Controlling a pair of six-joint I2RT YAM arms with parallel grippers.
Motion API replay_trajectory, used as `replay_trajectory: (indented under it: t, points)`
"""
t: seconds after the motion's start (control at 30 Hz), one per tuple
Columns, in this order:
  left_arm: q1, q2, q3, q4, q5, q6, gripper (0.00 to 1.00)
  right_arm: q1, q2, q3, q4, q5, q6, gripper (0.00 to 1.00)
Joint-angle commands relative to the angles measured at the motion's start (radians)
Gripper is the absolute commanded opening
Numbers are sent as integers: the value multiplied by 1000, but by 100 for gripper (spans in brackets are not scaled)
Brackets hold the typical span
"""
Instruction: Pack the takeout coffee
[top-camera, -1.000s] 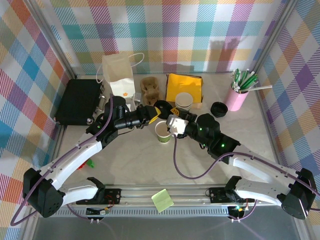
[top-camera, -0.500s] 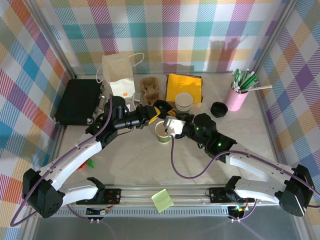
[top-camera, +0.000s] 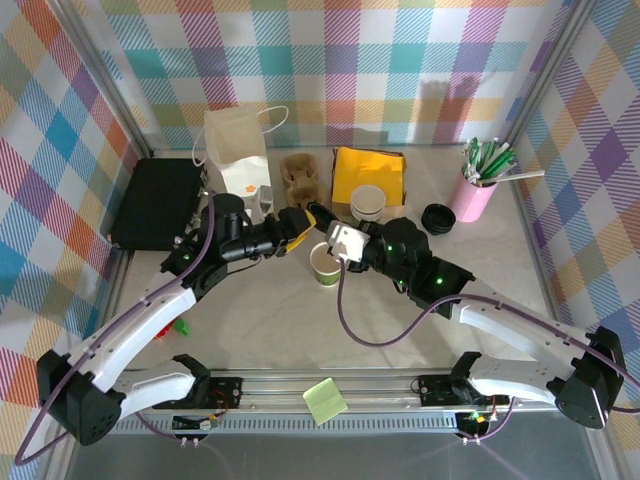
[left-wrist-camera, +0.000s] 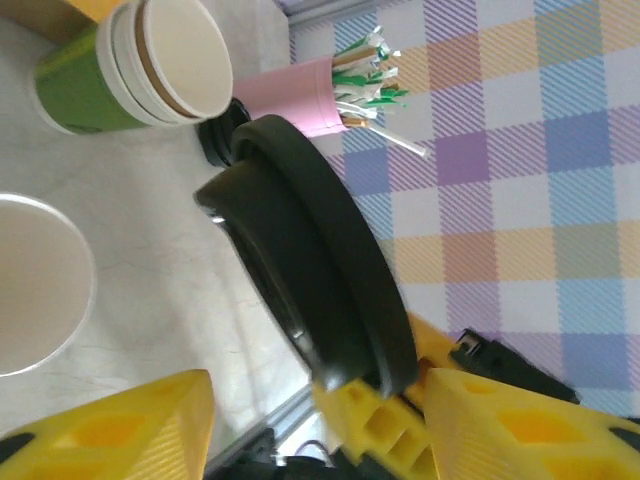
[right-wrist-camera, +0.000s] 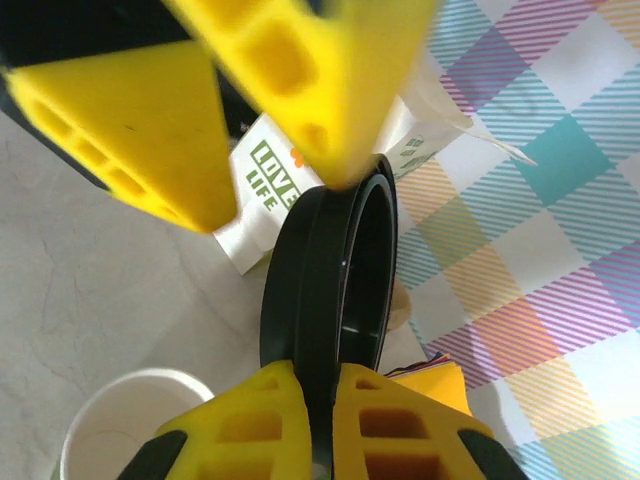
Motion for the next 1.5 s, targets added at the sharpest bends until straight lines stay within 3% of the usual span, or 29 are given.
replay_trajectory:
  t: [0.0,0.1,0.2,0.4,0.63,1.03,1.47]
  points:
    - [1,-93,72,-171,-131,131,68,-5,1,90,-136,-18,180,0]
    - [1,-141,99,-249,-220,228,74,-14,8,156,-252,-108,323,0]
    - [3,-160,117,-269,-223,347,76,-53,30,237,-347,-188,543,0]
    - [3,-162,119,-286,-208,484,76,-282,88,294,-371,-693,1020,0]
    - [6,-135,42,-253,-190,513,83,-381,141,249,-331,-890,1313,0]
    - [52,30,-55,-183,-69,395,79,-435,262,4,-49,-948,1604,0]
    - [58,56,-101,-123,-30,355,76,-441,332,-69,45,-921,1628,6]
